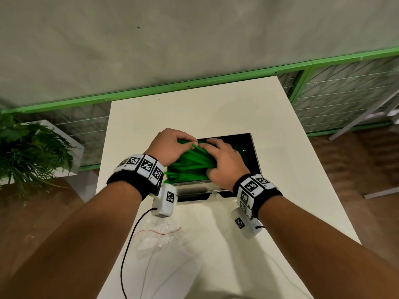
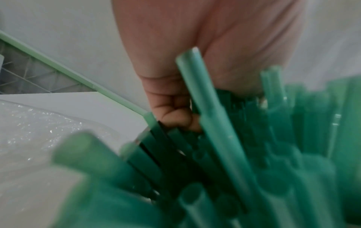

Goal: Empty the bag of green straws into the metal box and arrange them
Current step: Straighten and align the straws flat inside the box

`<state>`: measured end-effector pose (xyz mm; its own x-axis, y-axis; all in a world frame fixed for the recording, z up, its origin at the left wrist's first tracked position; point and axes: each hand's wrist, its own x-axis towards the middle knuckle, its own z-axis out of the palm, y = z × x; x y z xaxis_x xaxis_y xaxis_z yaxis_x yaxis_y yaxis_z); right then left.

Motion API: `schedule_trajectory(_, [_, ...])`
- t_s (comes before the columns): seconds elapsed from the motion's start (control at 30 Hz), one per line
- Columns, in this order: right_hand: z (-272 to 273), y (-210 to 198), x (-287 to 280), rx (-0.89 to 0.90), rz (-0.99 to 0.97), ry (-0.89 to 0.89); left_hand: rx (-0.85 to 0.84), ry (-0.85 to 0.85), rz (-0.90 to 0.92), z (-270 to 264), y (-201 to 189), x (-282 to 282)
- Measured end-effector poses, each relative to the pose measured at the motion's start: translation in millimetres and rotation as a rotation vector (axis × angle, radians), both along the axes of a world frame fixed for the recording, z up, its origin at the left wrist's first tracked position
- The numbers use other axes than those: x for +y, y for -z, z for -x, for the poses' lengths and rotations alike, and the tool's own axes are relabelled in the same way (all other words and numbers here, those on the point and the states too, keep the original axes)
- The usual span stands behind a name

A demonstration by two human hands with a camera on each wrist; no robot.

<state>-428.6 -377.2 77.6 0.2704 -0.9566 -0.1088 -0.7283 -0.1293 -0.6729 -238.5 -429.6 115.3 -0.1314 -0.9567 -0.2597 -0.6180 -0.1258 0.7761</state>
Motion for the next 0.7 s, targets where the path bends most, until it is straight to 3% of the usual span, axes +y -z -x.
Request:
schedule_trajectory(0.37, [-0.8,-0.5,-2.4,0.051,0.000,0.059,-0.077,-0.023,0.250,-10.6,-24.5,11.1])
schedule_trajectory(0.6, [-2.8,-4.9,-5.9,0.073,-0.119,0.061,0.059,-0.201,0.199,-39.7,-36.5,23.4])
schedule_trajectory(0.7, [-4.0,-5.2,-5.8,0.128,-0.126,0.045,-0.045,-0.129,0.176,-42.2,-26.2,31.2])
